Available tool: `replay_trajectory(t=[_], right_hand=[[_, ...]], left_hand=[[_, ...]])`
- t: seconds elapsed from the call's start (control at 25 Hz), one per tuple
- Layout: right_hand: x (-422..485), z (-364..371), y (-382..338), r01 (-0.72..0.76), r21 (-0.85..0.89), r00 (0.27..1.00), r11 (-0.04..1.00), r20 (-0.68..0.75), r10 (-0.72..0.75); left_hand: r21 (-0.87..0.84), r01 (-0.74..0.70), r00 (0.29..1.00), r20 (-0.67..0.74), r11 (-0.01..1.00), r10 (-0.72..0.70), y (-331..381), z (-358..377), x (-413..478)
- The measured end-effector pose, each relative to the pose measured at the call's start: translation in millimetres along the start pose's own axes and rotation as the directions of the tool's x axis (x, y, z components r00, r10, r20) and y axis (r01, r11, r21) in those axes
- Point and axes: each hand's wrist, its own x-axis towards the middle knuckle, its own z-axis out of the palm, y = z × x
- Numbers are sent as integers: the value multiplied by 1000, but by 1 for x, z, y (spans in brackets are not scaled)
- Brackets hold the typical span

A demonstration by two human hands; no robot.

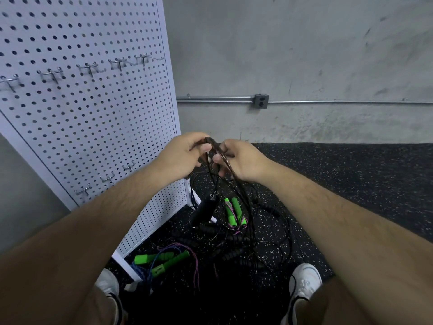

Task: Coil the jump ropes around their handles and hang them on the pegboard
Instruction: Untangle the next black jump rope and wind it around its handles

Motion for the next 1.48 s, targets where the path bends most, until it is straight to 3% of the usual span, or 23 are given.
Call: replay_trajectory(t=[0.2,0.36,0.52,0.64,0.84,0.96,1.08,1.2,1.24,1.32,1.4,1.48], right_hand=[[7,-9,1,83,37,979,996,-189,-75],[5,-22,1,75,-92,941,993,-324,-101],[0,-18,-3,32,166,984,986,-176,-2],[-2,-15,-11,74,274,993,959,-111,-45],[-3,-15,-27,179,345,969,921,-225,-104],[-8,-16,-33,222,350,968,910,-194,-162],[-7,-12,-34,193,423,978,885,-155,-139],[-10,-16,-46,31,676,999,736,-51,5],[-13,-18,-48,-42,664,999,747,44,17],[-22,-23,-47,-86,439,982,895,188,2],[-24,-24,-43,-54,326,989,944,151,5],[-16,-24,-45,-57,546,998,836,53,34]], left_hand=[[220,-22,999,33,975,15,-6,-6,-2],[96,88,994,-69,991,-82,-4,-15,1],[-35,5,991,-136,999,-10,1,-16,3],[-83,-87,983,-169,993,72,11,-13,4],[-146,-143,982,-141,979,122,9,-5,4],[-178,-203,971,-162,963,175,9,-2,4],[-99,-155,967,-218,983,131,12,-3,5],[70,-125,952,-273,990,140,12,-8,4],[88,-117,945,-296,989,138,12,-11,5],[103,-73,932,-346,992,105,8,-18,8],[98,2,925,-379,995,35,3,-27,10],[166,91,946,-322,982,-34,-4,-32,11]])
